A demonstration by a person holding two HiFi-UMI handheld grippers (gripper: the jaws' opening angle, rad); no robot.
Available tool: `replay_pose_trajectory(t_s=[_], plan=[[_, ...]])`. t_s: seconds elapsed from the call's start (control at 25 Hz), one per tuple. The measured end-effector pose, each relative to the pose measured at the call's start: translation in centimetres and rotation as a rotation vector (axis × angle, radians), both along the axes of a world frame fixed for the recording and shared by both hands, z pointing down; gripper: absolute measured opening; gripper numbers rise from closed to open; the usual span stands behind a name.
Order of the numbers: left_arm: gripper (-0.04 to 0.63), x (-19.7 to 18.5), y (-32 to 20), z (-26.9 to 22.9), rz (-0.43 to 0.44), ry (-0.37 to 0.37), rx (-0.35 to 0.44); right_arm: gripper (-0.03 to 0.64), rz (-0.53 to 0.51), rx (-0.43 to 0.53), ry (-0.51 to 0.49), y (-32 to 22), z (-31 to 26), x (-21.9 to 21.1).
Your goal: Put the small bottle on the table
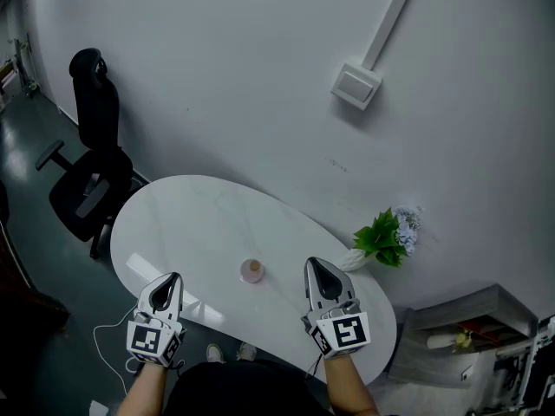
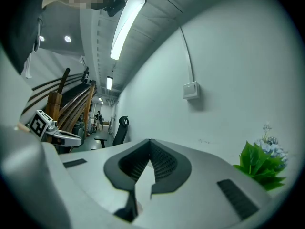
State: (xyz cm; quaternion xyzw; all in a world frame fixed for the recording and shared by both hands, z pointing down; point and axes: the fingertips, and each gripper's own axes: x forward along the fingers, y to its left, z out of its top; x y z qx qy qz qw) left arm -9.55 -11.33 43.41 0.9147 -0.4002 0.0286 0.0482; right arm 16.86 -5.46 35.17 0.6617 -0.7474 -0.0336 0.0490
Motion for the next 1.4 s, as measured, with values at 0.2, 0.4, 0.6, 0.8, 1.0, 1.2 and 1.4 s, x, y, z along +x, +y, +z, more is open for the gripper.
replay_pose_trajectory(t_s=[0.2, 0.4, 0.6, 0.8, 1.0, 1.2, 1.4], plan=[[0.014, -0.1, 0.2, -0.3, 0.004, -0.011, 0.01, 0.006, 0.065, 0.004, -0.018, 1.7, 0.4, 1.4], [0.014, -0.6, 0.3, -0.1, -0.003, -0.022, -0.001, 0.006, 0.12, -0.011, -0.016, 3.8, 0.8, 2.4], [0.014, -1.4, 0.2, -0.3, -0.02, -0.027, -0.008, 0.006, 0.143, -0.019, -0.015, 4.3, 1.1, 3.1], [0.014, -1.4, 0.7, -0.5, -0.016, -0.023, 0.006, 0.006, 0.143, -0.015, -0.022, 4.0, 1.2, 3.1], [0.014, -1.3, 1.1, -0.9, -0.017, -0.023, 0.018, 0.006, 0.139, -0.006, -0.031, 3.5, 1.2, 2.8], [0.014, -1.9, 1.3, -1.0, -0.036, -0.021, 0.013, 0.006, 0.126, 0.001, -0.034, 3.3, 1.3, 2.4], [0.014, -2.1, 1.4, -1.3, -0.055, -0.024, -0.015, 0.006, 0.116, -0.001, -0.041, 3.2, 1.4, 2.0]])
